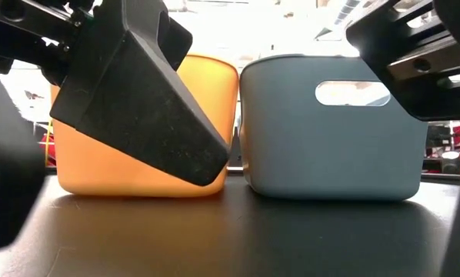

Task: Sort batteries
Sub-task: Put the silver battery into the blue bin

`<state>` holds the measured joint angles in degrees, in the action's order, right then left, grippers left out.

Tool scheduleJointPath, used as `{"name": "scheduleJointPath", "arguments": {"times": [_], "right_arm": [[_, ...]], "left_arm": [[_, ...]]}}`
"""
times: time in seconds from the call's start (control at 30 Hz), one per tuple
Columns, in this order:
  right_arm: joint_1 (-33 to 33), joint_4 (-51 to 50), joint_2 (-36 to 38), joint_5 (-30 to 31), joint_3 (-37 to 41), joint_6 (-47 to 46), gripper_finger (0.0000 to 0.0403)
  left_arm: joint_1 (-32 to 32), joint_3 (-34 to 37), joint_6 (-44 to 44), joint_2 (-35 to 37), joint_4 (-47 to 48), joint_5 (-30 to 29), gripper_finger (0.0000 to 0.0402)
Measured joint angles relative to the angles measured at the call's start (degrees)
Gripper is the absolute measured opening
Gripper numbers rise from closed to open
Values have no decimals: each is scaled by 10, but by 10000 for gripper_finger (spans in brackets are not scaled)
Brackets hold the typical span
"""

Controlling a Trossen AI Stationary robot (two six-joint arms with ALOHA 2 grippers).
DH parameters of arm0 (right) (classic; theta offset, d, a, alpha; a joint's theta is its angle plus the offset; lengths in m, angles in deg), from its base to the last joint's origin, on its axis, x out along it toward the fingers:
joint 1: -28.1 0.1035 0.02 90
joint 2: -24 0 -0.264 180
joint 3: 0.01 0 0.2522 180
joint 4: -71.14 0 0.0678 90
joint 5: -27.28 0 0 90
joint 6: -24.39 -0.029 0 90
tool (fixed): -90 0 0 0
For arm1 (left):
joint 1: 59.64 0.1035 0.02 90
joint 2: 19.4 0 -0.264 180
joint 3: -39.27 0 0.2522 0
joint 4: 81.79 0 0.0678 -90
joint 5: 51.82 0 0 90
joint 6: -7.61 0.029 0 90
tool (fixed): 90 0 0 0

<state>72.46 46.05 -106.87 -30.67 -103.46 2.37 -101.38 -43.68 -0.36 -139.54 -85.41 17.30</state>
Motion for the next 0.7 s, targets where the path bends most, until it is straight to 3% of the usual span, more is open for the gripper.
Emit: {"name": "scheduleJointPath", "arguments": {"times": [0.17, 0.33, 0.47, 0.7], "right_arm": [[0, -9, 10, 3, 1, -2, 118], [-13, -31, 24, 65, 0, -17, 116], [-13, -57, 22, 35, 2, -43, 108], [-12, -51, 23, 34, 1, -36, 108]], "left_arm": [[0, 0, 0, 0, 15, 0, 197], [1, 0, 1, 1, 23, -7, 197], [3, -1, 1, 2, 27, -8, 197], [3, -3, 3, 9, 41, -23, 196]]}}
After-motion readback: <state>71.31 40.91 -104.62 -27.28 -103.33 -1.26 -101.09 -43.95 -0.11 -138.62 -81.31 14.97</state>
